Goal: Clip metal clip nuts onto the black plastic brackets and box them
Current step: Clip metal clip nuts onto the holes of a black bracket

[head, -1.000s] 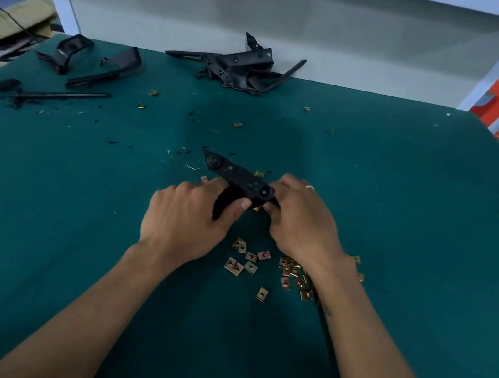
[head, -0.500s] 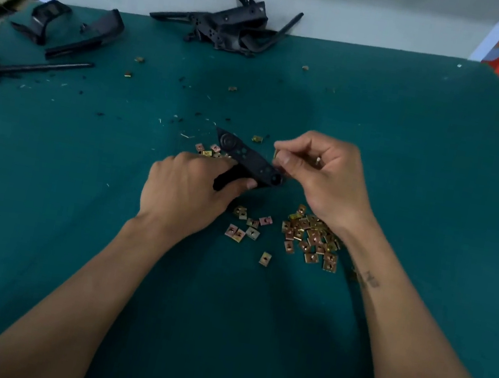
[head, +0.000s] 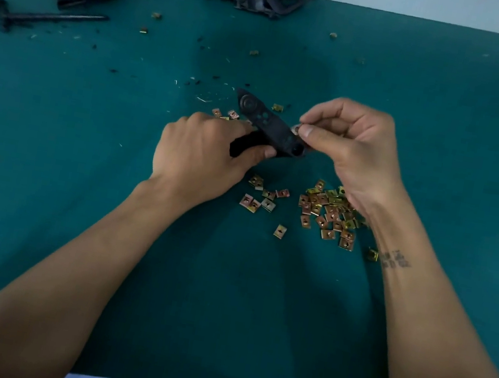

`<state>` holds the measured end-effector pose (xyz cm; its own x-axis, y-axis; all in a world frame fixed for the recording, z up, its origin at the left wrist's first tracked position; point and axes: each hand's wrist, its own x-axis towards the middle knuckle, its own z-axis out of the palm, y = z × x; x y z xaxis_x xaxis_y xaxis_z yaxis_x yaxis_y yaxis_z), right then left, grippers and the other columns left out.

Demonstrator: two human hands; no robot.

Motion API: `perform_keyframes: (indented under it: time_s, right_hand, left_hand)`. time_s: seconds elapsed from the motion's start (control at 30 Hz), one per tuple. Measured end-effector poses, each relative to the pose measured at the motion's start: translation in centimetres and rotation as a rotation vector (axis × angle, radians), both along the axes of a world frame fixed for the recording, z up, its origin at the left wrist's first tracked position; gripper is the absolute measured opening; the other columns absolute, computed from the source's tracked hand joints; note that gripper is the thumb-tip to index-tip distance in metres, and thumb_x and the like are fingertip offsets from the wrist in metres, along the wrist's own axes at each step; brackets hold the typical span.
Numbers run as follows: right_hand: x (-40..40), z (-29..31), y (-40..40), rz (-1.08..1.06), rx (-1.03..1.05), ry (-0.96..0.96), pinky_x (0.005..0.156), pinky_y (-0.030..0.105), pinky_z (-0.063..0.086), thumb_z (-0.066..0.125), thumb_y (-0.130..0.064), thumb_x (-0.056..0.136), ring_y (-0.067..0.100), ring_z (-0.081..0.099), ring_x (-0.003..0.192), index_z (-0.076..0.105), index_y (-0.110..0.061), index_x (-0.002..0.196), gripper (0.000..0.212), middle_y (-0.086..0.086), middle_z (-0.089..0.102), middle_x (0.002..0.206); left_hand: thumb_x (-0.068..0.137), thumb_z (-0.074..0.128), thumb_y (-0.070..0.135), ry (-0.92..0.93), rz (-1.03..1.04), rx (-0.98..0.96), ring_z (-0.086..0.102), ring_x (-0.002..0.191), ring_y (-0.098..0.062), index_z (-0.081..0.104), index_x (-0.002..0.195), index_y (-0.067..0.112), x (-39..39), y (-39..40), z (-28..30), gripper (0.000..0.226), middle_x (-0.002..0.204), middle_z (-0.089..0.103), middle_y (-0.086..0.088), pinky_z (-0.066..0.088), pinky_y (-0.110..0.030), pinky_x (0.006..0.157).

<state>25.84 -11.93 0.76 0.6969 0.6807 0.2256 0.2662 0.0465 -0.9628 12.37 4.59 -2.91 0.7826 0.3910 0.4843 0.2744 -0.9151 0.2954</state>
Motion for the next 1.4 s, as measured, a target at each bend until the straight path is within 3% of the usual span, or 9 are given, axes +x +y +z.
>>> perform_keyframes:
  time_s: [0.13, 0.33, 0.53, 0.77, 0.97, 1.07, 1.3, 1.4]
  right_hand:
    - [-0.1, 0.0, 0.2, 0.000, 0.003, -0.056, 0.071, 0.023, 0.054, 0.076, 0.001, 0.082, 0.008, 0.066, 0.072, 0.075, -0.016, 0.083, 0.017, -0.006, 0.074, 0.075]
    - [-0.3, -0.4, 0.6, -0.034, 0.084, 0.058, 0.071, 0.028, 0.055, 0.071, 0.004, 0.082, 0.016, 0.068, 0.074, 0.073, -0.011, 0.084, 0.015, 0.000, 0.074, 0.073]
    - [-0.4, -0.3, 0.7, -0.035, 0.049, 0.037, 0.070, 0.028, 0.053, 0.070, 0.003, 0.081, 0.016, 0.065, 0.073, 0.073, -0.014, 0.081, 0.018, -0.001, 0.072, 0.073]
    - [-1.0, -0.2, 0.8, -0.067, 0.022, -0.034, 0.065, 0.020, 0.050, 0.075, -0.004, 0.084, 0.000, 0.059, 0.066, 0.073, -0.019, 0.084, 0.015, -0.012, 0.070, 0.071]
    - [-1.6, -0.1, 1.2, -0.080, 0.137, 0.215, 0.078, 0.036, 0.057, 0.075, 0.002, 0.082, 0.018, 0.067, 0.076, 0.075, -0.012, 0.081, 0.015, 0.002, 0.074, 0.076]
    - [-1.8, 0.1, 1.2, -0.037, 0.161, 0.309, 0.079, 0.037, 0.057, 0.074, 0.003, 0.081, 0.020, 0.067, 0.075, 0.075, -0.010, 0.078, 0.013, 0.005, 0.072, 0.075]
    - [-1.9, 0.6, 1.0, -0.041, 0.132, 0.232, 0.077, 0.036, 0.057, 0.073, 0.008, 0.084, 0.021, 0.066, 0.074, 0.074, -0.008, 0.079, 0.017, 0.004, 0.072, 0.071]
    - [-2.2, 0.7, 0.8, -0.122, 0.051, -0.018, 0.072, 0.026, 0.054, 0.075, 0.001, 0.084, 0.011, 0.067, 0.072, 0.075, -0.014, 0.080, 0.015, -0.006, 0.074, 0.073]
  left_hand:
    - [0.089, 0.041, 0.077, 0.023, 0.008, 0.004, 0.064, 0.076, -0.035, 0.072, 0.110, 0.041, 0.1, 0.0, -0.1, 0.052, 0.076, 0.070, -0.002, 0.039, -0.035, 0.061]
    - [0.090, 0.041, 0.077, 0.044, 0.008, 0.010, 0.063, 0.076, -0.035, 0.072, 0.108, 0.040, 0.2, 0.2, -0.1, 0.052, 0.078, 0.069, -0.003, 0.035, -0.035, 0.061]
    - [0.089, 0.040, 0.077, 0.040, -0.006, 0.002, 0.063, 0.075, -0.035, 0.072, 0.107, 0.040, 0.1, 0.1, -0.1, 0.052, 0.078, 0.069, -0.003, 0.034, -0.034, 0.061]
    - [0.087, 0.034, 0.082, 0.042, 0.032, -0.019, 0.063, 0.076, -0.037, 0.072, 0.105, 0.035, 0.1, 0.1, 0.0, 0.063, 0.076, 0.068, -0.003, 0.036, -0.035, 0.061]
    - [0.090, 0.039, 0.080, 0.024, 0.050, -0.066, 0.062, 0.071, -0.036, 0.071, 0.106, 0.036, -0.1, -0.1, 0.4, 0.057, 0.070, 0.065, 0.000, 0.040, -0.036, 0.060]
    - [0.090, 0.041, 0.079, 0.011, 0.052, -0.061, 0.062, 0.070, -0.037, 0.071, 0.109, 0.038, -0.3, -0.3, 0.6, 0.054, 0.070, 0.066, 0.000, 0.038, -0.036, 0.060]
    - [0.092, 0.034, 0.077, 0.044, 0.039, -0.054, 0.063, 0.075, -0.041, 0.067, 0.117, 0.042, -0.3, -0.3, 0.7, 0.054, 0.075, 0.068, -0.004, 0.048, -0.042, 0.064]
    - [0.092, 0.029, 0.078, 0.066, 0.036, -0.028, 0.063, 0.079, -0.041, 0.064, 0.121, 0.045, -0.2, -0.2, 0.4, 0.056, 0.080, 0.069, -0.007, 0.041, -0.040, 0.063]
